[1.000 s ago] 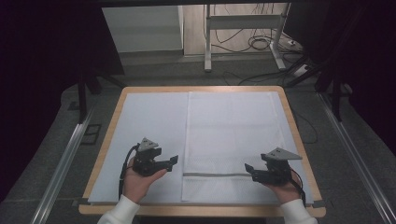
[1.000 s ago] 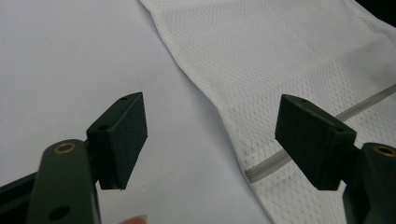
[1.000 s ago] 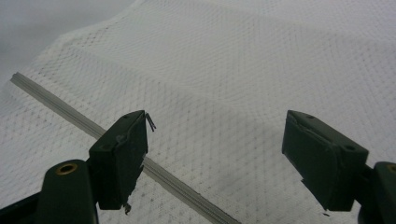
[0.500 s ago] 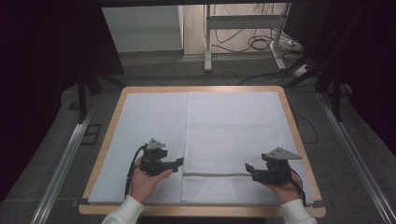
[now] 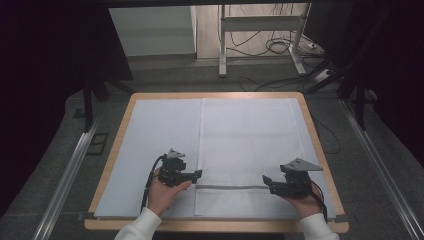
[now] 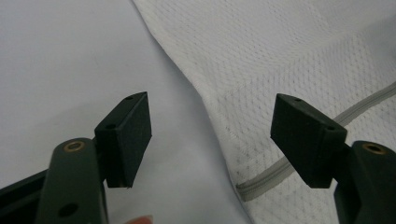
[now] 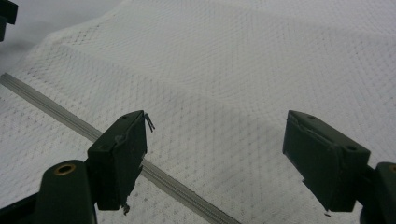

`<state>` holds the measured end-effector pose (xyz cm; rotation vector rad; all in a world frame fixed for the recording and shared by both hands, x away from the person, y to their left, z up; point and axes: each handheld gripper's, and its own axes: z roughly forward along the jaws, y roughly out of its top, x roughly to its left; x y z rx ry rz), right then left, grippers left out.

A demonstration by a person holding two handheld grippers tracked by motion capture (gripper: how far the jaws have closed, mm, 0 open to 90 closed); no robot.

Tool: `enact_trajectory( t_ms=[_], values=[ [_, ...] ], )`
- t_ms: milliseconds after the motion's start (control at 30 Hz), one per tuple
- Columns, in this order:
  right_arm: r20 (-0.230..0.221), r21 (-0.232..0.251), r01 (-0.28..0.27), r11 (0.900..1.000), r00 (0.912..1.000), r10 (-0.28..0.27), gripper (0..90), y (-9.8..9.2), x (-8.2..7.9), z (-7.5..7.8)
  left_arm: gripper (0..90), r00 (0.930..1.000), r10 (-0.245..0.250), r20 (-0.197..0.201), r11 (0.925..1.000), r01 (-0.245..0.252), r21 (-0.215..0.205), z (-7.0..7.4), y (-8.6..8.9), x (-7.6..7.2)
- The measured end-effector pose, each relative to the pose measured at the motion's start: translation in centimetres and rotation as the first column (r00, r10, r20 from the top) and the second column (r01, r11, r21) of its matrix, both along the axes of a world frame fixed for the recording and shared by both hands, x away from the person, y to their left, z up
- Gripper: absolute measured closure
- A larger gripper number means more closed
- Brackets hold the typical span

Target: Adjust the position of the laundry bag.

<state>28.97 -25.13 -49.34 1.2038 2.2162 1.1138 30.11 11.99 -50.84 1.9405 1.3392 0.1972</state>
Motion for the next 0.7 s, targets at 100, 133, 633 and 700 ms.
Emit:
enact_trajectory(
  t_ms=[100,133,633,700],
  values=[
    [0.002,-0.004,0.0,1.0,1.0,0.0,21.8,0.0,0.0,0.0,32.9,0.9999,0.002,-0.013,1.0,-0.002,-0.003,-0.2,-0.4,0.4],
    [0.003,-0.004,0.001,1.0,1.0,-0.001,21.7,0.0,0.0,0.0,33.1,0.9998,-0.001,-0.018,1.0,0.001,-0.004,-0.3,-0.5,0.5],
    [0.006,-0.01,0.013,1.0,0.9999,-0.013,21.5,-0.1,0.0,0.0,37.9,0.9977,-0.016,-0.066,0.9995,0.014,-0.027,-1.0,-1.6,1.4],
    [0.007,-0.01,0.013,1.0,0.9999,-0.013,21.5,-0.1,0.0,0.1,39.1,0.9969,-0.021,-0.076,0.9992,0.018,-0.034,-1.1,-1.6,1.5]
  ],
)
